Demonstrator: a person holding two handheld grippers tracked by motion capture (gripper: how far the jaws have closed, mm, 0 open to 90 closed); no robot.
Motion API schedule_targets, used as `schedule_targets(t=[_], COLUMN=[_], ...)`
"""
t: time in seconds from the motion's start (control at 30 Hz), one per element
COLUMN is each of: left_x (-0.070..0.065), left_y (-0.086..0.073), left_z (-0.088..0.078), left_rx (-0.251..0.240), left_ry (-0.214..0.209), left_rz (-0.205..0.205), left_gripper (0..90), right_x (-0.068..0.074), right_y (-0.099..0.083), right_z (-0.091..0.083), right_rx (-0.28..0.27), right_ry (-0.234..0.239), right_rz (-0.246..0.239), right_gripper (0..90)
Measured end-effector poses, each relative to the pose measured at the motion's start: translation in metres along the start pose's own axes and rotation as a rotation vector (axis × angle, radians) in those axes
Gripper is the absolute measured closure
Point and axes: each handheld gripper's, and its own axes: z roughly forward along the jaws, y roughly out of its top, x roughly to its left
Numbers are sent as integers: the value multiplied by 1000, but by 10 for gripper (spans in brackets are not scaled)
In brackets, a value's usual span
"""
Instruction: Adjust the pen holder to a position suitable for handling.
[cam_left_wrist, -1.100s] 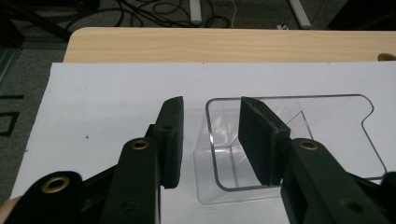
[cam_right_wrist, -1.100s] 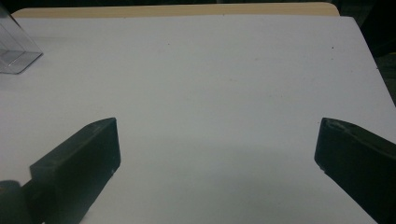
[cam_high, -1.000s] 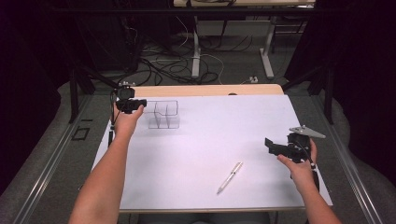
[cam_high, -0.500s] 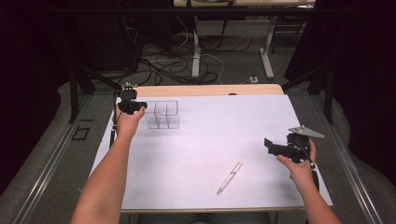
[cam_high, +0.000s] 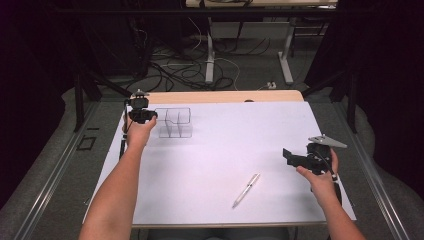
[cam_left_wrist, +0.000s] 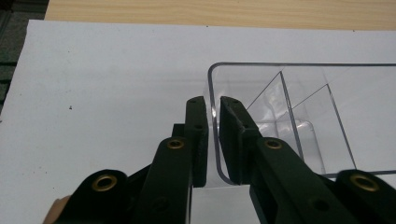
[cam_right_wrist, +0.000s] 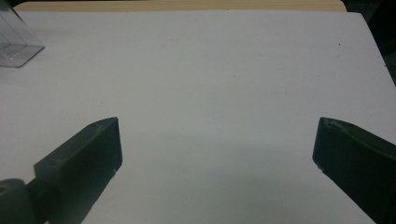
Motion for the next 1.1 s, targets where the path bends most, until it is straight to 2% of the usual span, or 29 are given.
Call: schedule_targets(t=[0.33,0.67,1.1], left_x=[-3,-7,-13], left_y=[0,0,-3], left_z=[1,0,-3], left_rx=[2,4,12], left_ry=[15,39,63], left_rz=[-15,-52,-80], left_gripper=[870,880,884], right_x=[0,0,1], right_y=[0,0,0], right_z=[0,0,1], right_rx=[1,-4,4], right_ry=[-1,-5,-2], right_rz=[-2,0,-2], right_gripper=[22,29,30])
